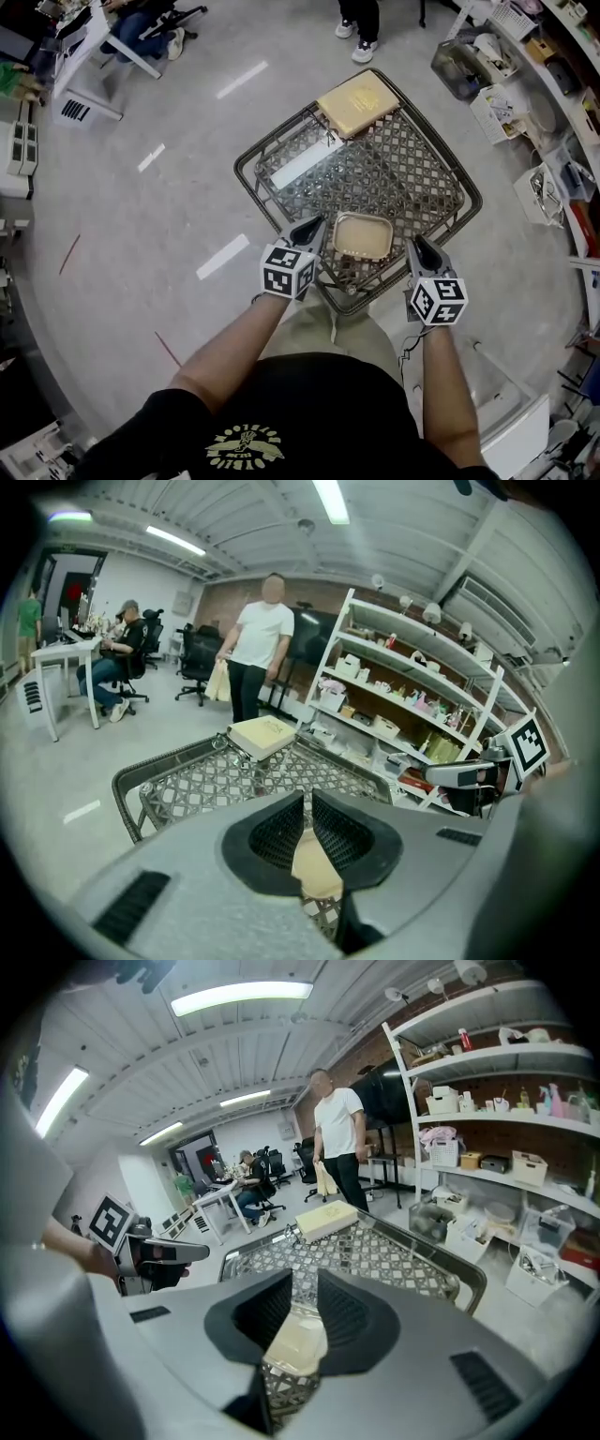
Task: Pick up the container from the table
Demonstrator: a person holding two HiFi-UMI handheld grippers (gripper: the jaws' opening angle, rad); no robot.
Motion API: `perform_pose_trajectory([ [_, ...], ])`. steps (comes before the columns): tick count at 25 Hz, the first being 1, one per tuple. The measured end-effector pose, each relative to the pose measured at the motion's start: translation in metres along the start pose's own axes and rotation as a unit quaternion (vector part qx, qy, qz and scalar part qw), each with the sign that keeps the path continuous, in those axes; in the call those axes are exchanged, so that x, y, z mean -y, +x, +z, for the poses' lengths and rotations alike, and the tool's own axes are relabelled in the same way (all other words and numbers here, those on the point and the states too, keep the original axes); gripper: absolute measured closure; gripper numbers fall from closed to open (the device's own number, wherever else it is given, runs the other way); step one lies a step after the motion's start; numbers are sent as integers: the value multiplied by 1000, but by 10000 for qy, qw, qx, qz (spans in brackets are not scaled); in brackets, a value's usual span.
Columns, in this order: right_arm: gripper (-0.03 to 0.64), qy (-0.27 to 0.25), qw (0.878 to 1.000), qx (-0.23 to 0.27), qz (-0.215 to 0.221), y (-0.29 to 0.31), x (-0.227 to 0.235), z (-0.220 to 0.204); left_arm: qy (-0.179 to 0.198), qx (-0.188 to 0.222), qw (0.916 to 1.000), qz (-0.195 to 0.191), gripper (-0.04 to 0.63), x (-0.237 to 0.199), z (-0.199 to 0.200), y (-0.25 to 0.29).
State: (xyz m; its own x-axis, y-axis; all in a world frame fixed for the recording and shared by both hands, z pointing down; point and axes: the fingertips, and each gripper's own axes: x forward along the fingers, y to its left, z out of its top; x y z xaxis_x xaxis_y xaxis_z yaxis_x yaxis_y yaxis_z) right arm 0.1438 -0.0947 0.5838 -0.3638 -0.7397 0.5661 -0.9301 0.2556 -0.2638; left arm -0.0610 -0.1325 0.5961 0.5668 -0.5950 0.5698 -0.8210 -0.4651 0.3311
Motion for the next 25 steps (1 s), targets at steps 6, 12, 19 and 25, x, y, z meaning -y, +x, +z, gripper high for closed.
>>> perform_pose_trajectory([
  [6,526,32,9994,-335,52,12,1,-21,-138,-223,9997,34,583,-7,-20,9],
  [12,523,150,9981,-594,78,24,6,-47,-294,-458,9985,46,535,-11,-42,20],
  [19,520,387,9951,-899,149,36,12,-70,-494,-849,9952,21,497,-9,-69,30],
  [25,517,416,9921,-1174,137,49,24,-92,-568,-1140,9918,-38,492,-9,-88,37],
])
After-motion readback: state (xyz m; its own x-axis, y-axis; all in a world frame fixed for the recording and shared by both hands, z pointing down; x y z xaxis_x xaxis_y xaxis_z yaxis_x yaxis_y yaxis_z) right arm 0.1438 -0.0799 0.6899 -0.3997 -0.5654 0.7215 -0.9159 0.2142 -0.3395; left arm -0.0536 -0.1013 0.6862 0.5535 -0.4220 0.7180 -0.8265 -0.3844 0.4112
